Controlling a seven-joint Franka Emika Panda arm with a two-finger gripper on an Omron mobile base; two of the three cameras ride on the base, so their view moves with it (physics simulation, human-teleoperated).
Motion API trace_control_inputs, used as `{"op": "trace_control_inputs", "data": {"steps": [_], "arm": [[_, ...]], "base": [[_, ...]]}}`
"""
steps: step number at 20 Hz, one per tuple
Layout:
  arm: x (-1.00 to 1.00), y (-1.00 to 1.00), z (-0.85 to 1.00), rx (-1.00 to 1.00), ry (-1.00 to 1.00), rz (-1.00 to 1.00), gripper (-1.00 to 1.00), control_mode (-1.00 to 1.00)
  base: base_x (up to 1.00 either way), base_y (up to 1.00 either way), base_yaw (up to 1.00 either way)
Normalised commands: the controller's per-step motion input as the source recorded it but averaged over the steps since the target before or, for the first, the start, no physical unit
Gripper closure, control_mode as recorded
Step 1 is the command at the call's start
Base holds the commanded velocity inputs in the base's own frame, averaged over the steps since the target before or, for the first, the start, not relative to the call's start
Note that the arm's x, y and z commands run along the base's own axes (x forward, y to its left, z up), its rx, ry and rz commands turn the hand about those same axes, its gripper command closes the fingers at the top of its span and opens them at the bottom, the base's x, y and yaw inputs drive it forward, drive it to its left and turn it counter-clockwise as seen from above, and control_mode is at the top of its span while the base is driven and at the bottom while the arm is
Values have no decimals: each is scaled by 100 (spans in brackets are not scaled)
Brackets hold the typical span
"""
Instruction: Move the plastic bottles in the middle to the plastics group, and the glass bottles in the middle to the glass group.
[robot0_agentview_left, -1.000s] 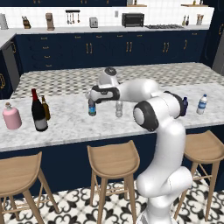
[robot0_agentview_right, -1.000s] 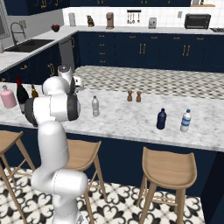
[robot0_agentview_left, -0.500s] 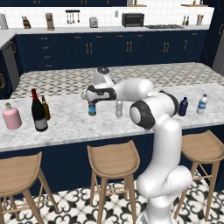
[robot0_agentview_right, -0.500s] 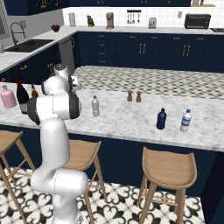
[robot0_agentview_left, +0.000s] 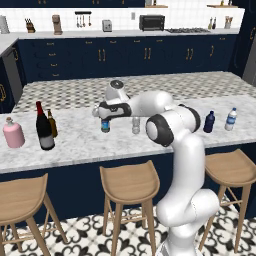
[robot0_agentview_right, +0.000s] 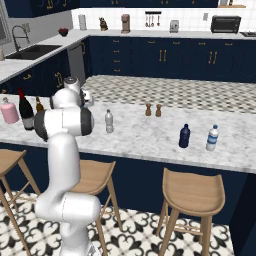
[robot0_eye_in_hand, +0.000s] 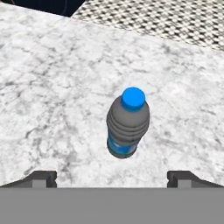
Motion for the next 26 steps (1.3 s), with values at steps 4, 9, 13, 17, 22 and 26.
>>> {"op": "trace_control_inputs", "data": {"steps": [4, 9, 13, 17, 22, 26], "arm": [[23, -9, 0, 0, 6, 0, -100, -100], [28, 0, 0, 0, 8, -1, -100, -100], [22, 0, -10, 0, 6, 0, -100, -100], [26, 0, -26, 0, 1, 0, -100, -100], [11, 0, -32, 0, 0, 0, -100, -100], [0, 4, -8, 0, 0, 0, -100, -100]], "base": [[0, 0, 0], [0, 0, 0], [0, 0, 0], [0, 0, 0], [0, 0, 0], [0, 0, 0]]}}
